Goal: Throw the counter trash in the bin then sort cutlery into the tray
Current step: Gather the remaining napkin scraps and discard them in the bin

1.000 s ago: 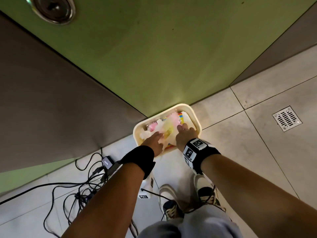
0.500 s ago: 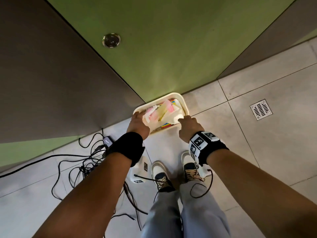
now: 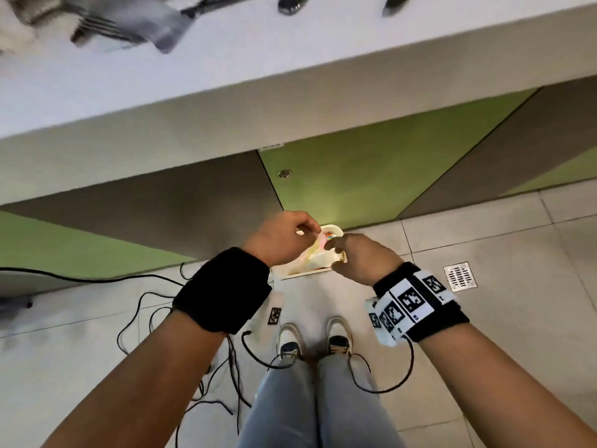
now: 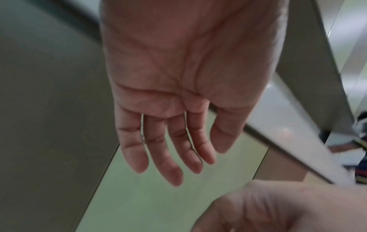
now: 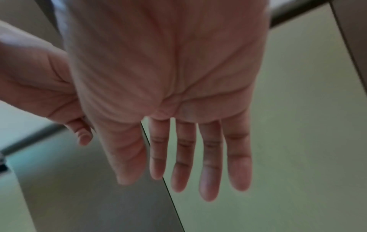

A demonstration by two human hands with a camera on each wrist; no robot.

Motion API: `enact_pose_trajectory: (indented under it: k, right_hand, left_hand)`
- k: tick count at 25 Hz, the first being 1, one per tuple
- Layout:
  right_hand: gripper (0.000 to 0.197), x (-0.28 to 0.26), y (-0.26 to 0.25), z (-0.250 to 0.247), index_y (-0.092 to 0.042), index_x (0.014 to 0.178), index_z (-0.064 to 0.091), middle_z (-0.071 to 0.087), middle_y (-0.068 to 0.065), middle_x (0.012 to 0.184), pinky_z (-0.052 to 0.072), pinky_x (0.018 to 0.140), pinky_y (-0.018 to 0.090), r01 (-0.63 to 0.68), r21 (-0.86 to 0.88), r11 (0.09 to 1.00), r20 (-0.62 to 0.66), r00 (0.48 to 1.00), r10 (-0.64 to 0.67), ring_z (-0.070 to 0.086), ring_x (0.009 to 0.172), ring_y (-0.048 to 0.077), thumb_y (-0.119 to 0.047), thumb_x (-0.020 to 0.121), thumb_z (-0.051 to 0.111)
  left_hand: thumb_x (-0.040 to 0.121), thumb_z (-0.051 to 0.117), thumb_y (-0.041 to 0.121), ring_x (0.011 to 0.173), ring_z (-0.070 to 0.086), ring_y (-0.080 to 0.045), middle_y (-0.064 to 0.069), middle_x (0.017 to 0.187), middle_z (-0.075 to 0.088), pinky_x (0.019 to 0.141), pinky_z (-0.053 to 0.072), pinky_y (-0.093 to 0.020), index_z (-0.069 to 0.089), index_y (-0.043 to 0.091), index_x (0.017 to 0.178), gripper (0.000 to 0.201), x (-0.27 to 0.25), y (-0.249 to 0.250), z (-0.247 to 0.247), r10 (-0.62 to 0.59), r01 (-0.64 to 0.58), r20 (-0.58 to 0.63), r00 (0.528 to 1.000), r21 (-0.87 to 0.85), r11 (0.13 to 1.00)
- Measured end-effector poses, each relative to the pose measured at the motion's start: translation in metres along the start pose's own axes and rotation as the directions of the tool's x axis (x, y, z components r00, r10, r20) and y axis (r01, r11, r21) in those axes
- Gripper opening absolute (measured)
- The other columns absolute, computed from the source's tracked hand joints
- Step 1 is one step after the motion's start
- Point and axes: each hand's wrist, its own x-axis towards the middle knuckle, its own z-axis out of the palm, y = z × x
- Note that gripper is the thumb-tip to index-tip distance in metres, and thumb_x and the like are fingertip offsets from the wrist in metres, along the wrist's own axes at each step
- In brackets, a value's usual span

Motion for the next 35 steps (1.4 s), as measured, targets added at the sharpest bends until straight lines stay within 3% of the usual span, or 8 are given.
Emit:
enact_pose_trajectory:
  k: [5,8,10,17,21,26,31,35]
  right_hand:
    - [0.036,-0.065,-0.061,-0.099,-0.023,0.122,0.058,0.063,0.003,0.119,0.047,0.094,0.032,0.143,-0.102,0.984,-0.082,0.985,-0.151,0.060,0.109,0.023,-0.022,0.086,0.057]
    - [0.033,-0.092,-0.095,-0.152,-0.020,0.120,0.059,0.063,0.005,0.121,0.043,0.087,0.025,0.222,-0.159,0.962,-0.141,0.959,-0.245,0.057,0.096,0.018,-0.020,0.087,0.057]
    - [0.032,-0.103,-0.117,-0.174,-0.018,0.120,0.060,0.062,0.006,0.122,0.040,0.084,0.024,0.278,-0.147,0.949,-0.174,0.937,-0.302,0.051,0.089,0.012,-0.018,0.088,0.057]
    - [0.031,-0.086,-0.189,-0.210,-0.017,0.119,0.059,0.060,0.007,0.121,0.039,0.081,0.023,0.354,-0.179,0.918,-0.227,0.893,-0.389,0.049,0.087,0.013,-0.021,0.089,0.056]
    - [0.030,-0.056,-0.244,-0.217,-0.017,0.118,0.060,0.059,0.008,0.124,0.038,0.080,0.022,0.350,-0.179,0.919,-0.260,0.884,-0.387,0.054,0.090,0.019,-0.021,0.089,0.055]
    - [0.038,-0.012,-0.318,-0.217,-0.020,0.123,0.057,0.056,0.014,0.121,0.045,0.096,0.033,0.313,-0.201,0.928,-0.313,0.878,-0.363,0.056,0.111,0.031,-0.025,0.086,0.059]
    - [0.054,0.048,-0.383,-0.206,-0.015,0.130,0.046,0.045,0.014,0.128,0.043,0.100,0.046,0.167,-0.330,0.929,-0.318,0.907,-0.276,0.042,0.122,0.037,-0.038,0.083,0.058]
    - [0.087,0.088,-0.412,-0.197,-0.032,0.143,0.021,0.022,0.010,0.150,0.037,0.101,0.059,-0.056,-0.390,0.919,-0.273,0.960,-0.057,0.021,0.138,0.039,-0.059,0.072,0.063]
  left_hand:
    - [0.087,0.059,0.011,0.082,0.056,-0.006,0.006,0.091,0.062,0.080,0.041,-0.012,0.067,0.012,0.101,0.016,-0.080,0.081,-0.087,0.125,-0.160,-0.233,0.964,-0.137,0.978]
    - [0.088,0.059,0.013,0.061,0.052,0.009,0.019,0.079,0.057,0.055,0.036,0.006,0.062,0.024,0.094,0.013,-0.114,0.106,-0.135,0.098,-0.183,-0.416,0.904,-0.169,0.969]
    - [0.087,0.060,0.013,0.060,0.052,0.009,0.020,0.076,0.057,0.049,0.036,0.002,0.060,0.025,0.091,0.012,-0.135,0.108,-0.161,0.072,-0.202,-0.496,0.865,-0.213,0.956]
    - [0.087,0.059,0.015,0.067,0.054,-0.004,0.003,0.095,0.063,0.056,0.042,-0.012,0.064,0.021,0.098,0.014,-0.158,0.065,-0.236,-0.086,-0.094,-0.671,0.736,-0.226,0.970]
    - [0.085,0.060,0.013,0.107,0.061,-0.022,-0.008,0.116,0.066,0.090,0.043,-0.021,0.066,0.012,0.109,0.025,-0.145,0.031,-0.288,-0.178,0.029,-0.722,0.668,-0.214,0.976]
    - [0.084,0.060,0.017,0.115,0.056,-0.025,-0.009,0.128,0.060,0.096,0.041,-0.025,0.061,0.013,0.117,0.034,-0.120,-0.012,-0.354,-0.238,0.170,-0.711,0.662,-0.167,0.971]
    - [0.077,0.066,0.020,0.119,0.054,-0.028,-0.014,0.137,0.045,0.102,0.042,-0.030,0.052,0.018,0.127,0.052,-0.085,-0.048,-0.400,-0.249,0.249,-0.637,0.729,-0.091,0.964]
    - [0.071,0.072,0.030,0.137,0.032,-0.033,-0.011,0.151,0.024,0.112,0.033,-0.039,0.031,0.030,0.142,0.083,-0.062,-0.062,-0.407,-0.253,0.348,-0.540,0.802,0.079,0.934]
